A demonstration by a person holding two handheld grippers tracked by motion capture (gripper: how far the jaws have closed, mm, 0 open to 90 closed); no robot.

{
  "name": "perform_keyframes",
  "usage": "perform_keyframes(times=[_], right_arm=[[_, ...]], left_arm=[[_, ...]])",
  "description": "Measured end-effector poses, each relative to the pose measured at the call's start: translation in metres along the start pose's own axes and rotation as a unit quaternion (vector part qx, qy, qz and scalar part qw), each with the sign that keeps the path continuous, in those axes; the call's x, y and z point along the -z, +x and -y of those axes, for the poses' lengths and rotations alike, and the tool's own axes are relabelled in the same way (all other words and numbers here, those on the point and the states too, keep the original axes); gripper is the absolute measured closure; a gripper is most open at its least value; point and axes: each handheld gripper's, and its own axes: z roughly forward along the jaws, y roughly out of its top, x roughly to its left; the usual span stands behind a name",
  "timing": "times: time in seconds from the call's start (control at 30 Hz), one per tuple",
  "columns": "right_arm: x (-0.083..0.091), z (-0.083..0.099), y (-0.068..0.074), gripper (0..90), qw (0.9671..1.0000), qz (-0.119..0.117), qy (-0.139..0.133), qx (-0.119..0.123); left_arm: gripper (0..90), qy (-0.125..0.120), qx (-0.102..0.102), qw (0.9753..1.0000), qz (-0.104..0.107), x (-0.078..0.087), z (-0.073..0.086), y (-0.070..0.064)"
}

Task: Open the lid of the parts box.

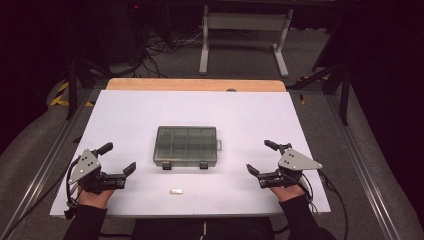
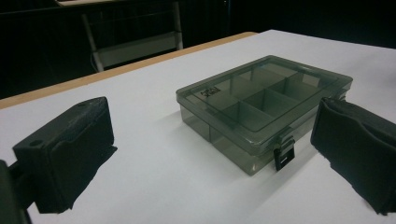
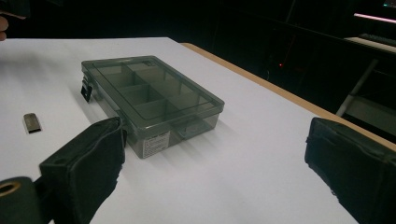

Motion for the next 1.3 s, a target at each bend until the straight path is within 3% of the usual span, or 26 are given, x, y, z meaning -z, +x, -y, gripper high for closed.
perform_keyframes(times=[0.17,0.77,1.1,1.3], right_arm=[[-0.001,0.0,0.001,5.3,1.0,0.0,-0.001,0.001],[-0.007,-0.003,0.001,6.1,0.9998,-0.018,0.013,-0.002],[-0.024,-0.019,0.003,7.3,0.9985,-0.046,0.028,-0.005],[-0.039,-0.027,0.008,9.1,0.9977,-0.059,0.033,0.001]], left_arm=[[0.2,0.0,0.006,0.9999,0.01,0.0,-0.001,0.001],[0.7,0.016,0.007,0.9998,0.011,-0.003,-0.005,0.004],[1.5,0.042,-0.014,0.9985,0.032,-0.021,-0.02,0.002],[2.2,0.049,-0.011,0.9976,0.047,-0.03,-0.026,0.002]])
